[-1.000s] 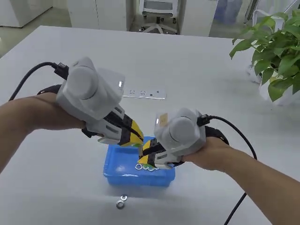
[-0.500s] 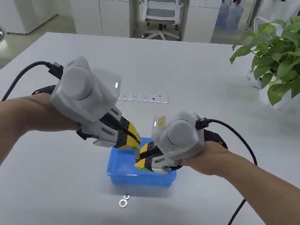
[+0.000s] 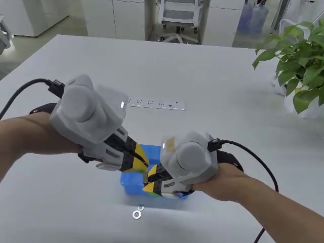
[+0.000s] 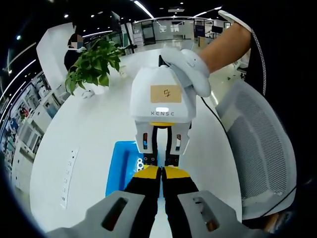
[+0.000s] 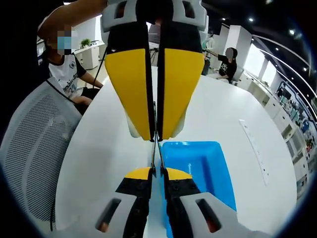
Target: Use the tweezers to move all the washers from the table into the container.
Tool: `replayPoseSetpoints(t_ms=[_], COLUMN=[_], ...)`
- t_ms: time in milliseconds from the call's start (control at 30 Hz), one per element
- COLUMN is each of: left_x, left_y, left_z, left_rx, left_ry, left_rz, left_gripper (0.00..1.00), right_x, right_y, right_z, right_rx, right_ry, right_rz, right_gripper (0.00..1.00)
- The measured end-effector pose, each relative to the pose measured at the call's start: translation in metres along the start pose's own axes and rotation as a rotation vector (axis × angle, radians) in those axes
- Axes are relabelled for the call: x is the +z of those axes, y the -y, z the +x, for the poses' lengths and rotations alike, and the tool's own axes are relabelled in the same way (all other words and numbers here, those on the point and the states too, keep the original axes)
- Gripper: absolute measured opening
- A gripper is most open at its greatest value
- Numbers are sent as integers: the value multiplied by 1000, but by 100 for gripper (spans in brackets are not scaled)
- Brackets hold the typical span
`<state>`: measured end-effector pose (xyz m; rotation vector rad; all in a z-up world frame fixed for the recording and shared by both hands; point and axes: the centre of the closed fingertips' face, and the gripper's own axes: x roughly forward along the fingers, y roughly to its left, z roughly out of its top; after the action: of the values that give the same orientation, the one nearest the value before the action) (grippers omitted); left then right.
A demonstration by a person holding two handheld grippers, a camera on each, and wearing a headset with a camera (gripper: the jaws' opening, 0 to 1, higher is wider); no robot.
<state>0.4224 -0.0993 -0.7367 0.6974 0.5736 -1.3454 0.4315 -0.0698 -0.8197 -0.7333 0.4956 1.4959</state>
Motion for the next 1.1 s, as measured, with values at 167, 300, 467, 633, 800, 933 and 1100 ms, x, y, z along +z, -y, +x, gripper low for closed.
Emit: replayPoseSetpoints(t_ms=[167, 300, 467, 633, 800, 933, 1100], left_x=[-6, -13, -20, -29, -33, -37, -41], left_y=[5, 10, 18, 24, 29, 32, 34], left_z=[2, 6, 9, 12, 14, 16, 18], left_rx=[-3, -14, -25, -33, -43, -52, -59], left_ry=[1, -6, -7, -13, -13, -18, -22], left_rz=[-5, -12, -14, -12, -18, -27, -33], left_gripper=[5, 5, 5, 5, 5, 5, 5], right_x=[-3, -6, -9, -13, -15, -17, -18], right_y=[-6, -13, -20, -27, -32, -37, -40], right_z=[6, 12, 19, 25, 31, 35, 39], right_rx=[9, 21, 32, 44, 55, 65, 73], right_ry=[1, -3, -6, -11, -14, -13, -15], right_rz=[-1, -3, -1, 1, 0, 10, 11], right_gripper=[12, 12, 12, 12, 12, 12, 12])
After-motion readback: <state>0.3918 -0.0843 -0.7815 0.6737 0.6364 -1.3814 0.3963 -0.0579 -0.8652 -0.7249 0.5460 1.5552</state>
